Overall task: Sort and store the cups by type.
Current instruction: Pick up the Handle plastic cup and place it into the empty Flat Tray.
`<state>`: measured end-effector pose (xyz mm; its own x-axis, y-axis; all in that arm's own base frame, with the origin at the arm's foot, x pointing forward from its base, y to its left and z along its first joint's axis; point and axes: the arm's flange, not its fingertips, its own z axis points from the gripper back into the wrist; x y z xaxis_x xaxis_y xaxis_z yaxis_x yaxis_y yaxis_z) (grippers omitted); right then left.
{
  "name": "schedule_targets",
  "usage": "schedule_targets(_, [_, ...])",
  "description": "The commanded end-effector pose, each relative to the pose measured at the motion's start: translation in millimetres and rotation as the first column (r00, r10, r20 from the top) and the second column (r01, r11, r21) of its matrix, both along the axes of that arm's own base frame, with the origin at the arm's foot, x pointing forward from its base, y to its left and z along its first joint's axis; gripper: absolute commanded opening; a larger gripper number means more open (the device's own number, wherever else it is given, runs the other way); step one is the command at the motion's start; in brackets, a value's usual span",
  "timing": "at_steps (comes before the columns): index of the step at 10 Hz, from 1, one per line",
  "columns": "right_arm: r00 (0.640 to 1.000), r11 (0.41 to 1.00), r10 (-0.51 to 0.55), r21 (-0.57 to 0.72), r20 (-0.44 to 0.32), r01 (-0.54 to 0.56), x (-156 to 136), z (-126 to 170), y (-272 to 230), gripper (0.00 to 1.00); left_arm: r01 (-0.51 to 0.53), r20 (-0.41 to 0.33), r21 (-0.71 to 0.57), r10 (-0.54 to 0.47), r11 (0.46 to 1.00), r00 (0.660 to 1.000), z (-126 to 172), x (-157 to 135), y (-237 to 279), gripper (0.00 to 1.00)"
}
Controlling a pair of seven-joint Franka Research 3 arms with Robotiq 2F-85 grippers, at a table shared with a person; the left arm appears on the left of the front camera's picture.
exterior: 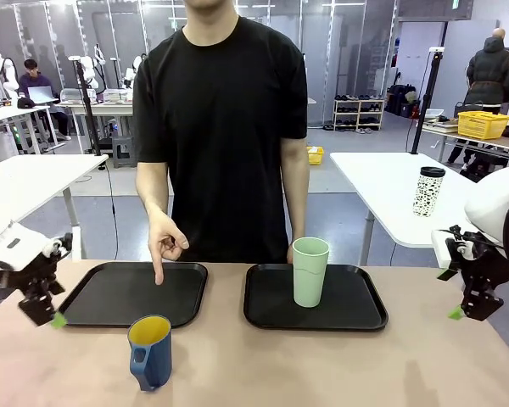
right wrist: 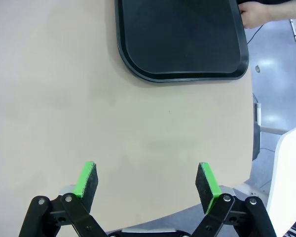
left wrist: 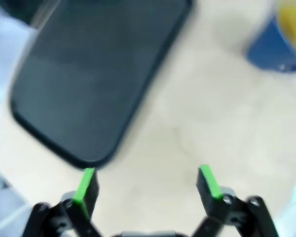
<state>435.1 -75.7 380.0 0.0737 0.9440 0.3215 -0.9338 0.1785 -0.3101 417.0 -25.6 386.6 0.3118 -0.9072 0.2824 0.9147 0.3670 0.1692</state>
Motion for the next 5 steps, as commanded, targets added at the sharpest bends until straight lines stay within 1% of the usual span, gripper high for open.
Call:
schedule_targets(1, [1.0,1.0,0.0,-0.01,0.004,0.0,-1,1,-1,1.0,0.245,-0.054,0.141,-0.239,0.959,0.969,13,2,4,1.0])
schedule_targets(2, [1.0,1.0,0.0,-0.01,0.004,0.0,-1,1,-1,1.0,0.329,-0.118,0.131,-0.315,0.935,0.942,11,-4,-3,1.0])
schedule_targets(3, [1.0,1.0,0.0,-0.01,0.004,0.0,-1,1,-1,1.0,0.388,-0.102,0.084,-0.38,0.918,0.919,9,-7,-9,1.0])
schedule_targets(4, [1.0,1.0,0.0,-0.01,0.004,0.0,-1,1,-1,1.0,0.385,-0.043,0.06,-0.383,0.921,0.923,6,-6,-14,1.0])
schedule_targets(5, [1.0,1.0,0.0,-0.01,0.004,0.0,-1,1,-1,1.0,0.383,-0.028,0.043,-0.382,0.923,0.924,2,-7,-15,1.0])
